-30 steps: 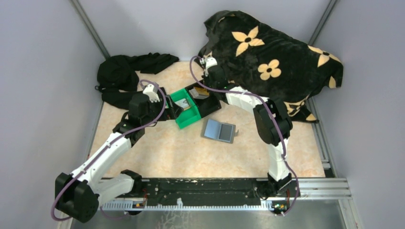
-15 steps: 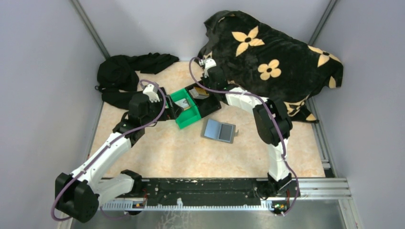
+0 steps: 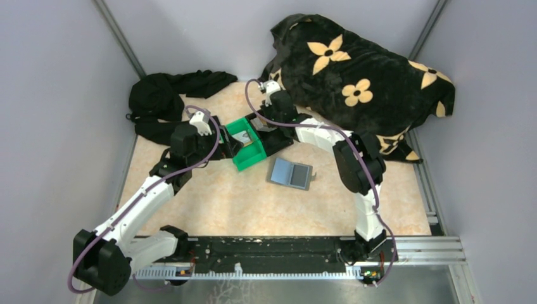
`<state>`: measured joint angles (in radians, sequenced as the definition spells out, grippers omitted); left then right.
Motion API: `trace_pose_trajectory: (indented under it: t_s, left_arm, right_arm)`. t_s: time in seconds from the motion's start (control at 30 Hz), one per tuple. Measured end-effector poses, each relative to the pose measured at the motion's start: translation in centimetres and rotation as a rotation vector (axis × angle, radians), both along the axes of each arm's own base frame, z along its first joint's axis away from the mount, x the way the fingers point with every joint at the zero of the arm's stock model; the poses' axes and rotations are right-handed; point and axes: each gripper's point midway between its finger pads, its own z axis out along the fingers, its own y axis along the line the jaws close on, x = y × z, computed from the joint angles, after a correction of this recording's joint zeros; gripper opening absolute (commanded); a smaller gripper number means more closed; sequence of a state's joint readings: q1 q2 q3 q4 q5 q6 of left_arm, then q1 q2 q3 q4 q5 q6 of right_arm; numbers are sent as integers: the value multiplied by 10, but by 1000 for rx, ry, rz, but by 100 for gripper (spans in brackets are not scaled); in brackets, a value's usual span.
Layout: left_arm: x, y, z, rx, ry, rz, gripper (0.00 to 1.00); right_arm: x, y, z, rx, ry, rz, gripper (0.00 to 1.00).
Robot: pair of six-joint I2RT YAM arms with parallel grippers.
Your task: Take the credit cards out of the card holder
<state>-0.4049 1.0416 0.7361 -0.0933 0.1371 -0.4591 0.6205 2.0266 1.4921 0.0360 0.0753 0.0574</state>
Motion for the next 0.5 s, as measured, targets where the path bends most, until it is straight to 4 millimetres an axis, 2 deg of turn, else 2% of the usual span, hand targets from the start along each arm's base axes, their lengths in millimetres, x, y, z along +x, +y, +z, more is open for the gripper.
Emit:
trace_pose_trajectory:
  t_s: [0.03, 0.1, 0.13, 0.17, 0.2, 0.27, 0.33, 0.43, 0.5]
  left_arm:
    - [0, 0, 0, 0, 0, 1, 99]
    - [0, 0, 1, -2, -2, -2, 99]
    - [0, -1, 1, -4, -3, -5, 99]
    - [0, -2, 2, -8, -6, -12, 99]
    - [0, -4, 3, -16, -12, -22, 99]
    - [-1, -7, 4, -29, -19, -36, 99]
    - [-3, -12, 3, -37, -16, -48, 99]
    - [-9, -28, 0, -26, -17, -78, 97]
    - [-21, -51, -6, 6, -19, -131, 94]
  right_arm:
    - [-1, 1, 0, 4, 3, 2, 2]
    - [-5, 2, -2, 13, 4, 7, 23]
    - [-10, 0, -5, 15, 8, 4, 38]
    - [-16, -5, -7, 16, 16, -3, 49]
    - [-24, -12, -9, 12, 22, -12, 55]
    - [-45, -34, -8, -3, 26, -46, 58]
    - [-67, -57, 6, 1, 6, -80, 58]
    - [-95, -86, 40, 60, -65, -136, 56]
    - [-113, -104, 58, 111, -110, -168, 45]
